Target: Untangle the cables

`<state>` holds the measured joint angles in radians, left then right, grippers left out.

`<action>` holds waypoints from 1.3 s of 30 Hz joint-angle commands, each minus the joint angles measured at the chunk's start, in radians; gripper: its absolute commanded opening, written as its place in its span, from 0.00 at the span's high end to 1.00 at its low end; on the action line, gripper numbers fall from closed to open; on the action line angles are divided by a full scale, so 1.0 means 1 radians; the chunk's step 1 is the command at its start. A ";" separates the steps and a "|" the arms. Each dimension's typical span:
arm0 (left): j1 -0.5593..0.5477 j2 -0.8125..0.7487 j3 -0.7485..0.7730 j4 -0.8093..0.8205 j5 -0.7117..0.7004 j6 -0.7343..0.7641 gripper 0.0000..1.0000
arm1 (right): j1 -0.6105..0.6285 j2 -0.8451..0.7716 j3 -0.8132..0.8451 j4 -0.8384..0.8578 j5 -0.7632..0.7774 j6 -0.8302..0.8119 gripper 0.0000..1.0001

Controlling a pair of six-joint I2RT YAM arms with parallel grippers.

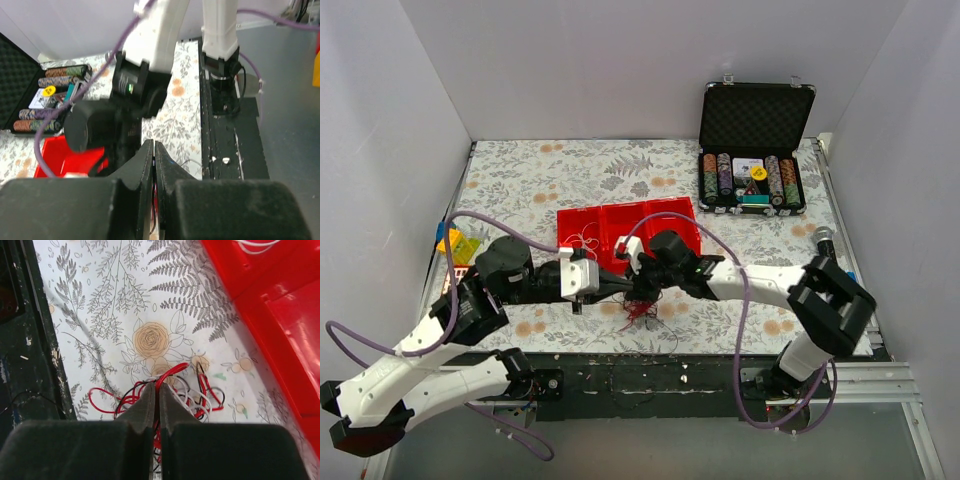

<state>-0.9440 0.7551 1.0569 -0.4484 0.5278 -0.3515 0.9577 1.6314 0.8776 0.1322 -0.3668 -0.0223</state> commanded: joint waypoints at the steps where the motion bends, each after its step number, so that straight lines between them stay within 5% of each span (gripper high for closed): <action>1: 0.002 -0.078 -0.127 -0.019 -0.034 0.075 1.00 | 0.001 -0.200 -0.069 0.058 0.126 0.015 0.99; 9: 0.002 -0.166 -0.311 -0.032 -0.049 0.098 0.99 | 0.000 -0.522 -0.241 0.104 0.247 0.088 0.99; 10: 0.002 -0.163 -0.320 -0.029 -0.055 0.095 0.87 | 0.000 -0.548 -0.256 0.110 0.253 0.097 0.99; 12: 0.002 -0.151 -0.333 0.002 -0.092 0.069 0.39 | 0.003 -0.600 -0.288 0.132 0.261 0.113 0.99; 13: 0.002 -0.140 -0.334 0.035 -0.129 0.040 0.28 | 0.000 -0.625 -0.302 0.139 0.262 0.117 0.99; 15: 0.002 -0.113 -0.333 0.114 -0.224 -0.042 0.16 | 0.001 -0.659 -0.324 0.155 0.253 0.131 0.99; 19: 0.002 -0.034 -0.325 0.206 -0.253 -0.160 0.08 | 0.001 -0.711 -0.351 0.187 0.220 0.160 0.99; 26: 0.002 0.085 -0.347 0.347 -0.187 -0.311 0.09 | 0.010 -0.814 -0.384 0.253 0.190 0.220 0.99; 32: 0.004 0.150 -0.382 0.471 -0.157 -0.351 0.40 | 0.007 -0.880 -0.430 0.325 0.196 0.286 0.98; 36: 0.004 0.168 -0.402 0.523 -0.138 -0.353 0.44 | 0.009 -0.903 -0.453 0.375 0.206 0.327 0.98; 39: 0.004 0.182 -0.400 0.550 -0.132 -0.356 0.64 | 0.009 -0.897 -0.457 0.399 0.201 0.360 0.98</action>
<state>-0.9436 0.9306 0.6598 0.0101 0.3645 -0.6952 0.9627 0.7433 0.4240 0.4152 -0.1658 0.2756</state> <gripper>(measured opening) 0.470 0.044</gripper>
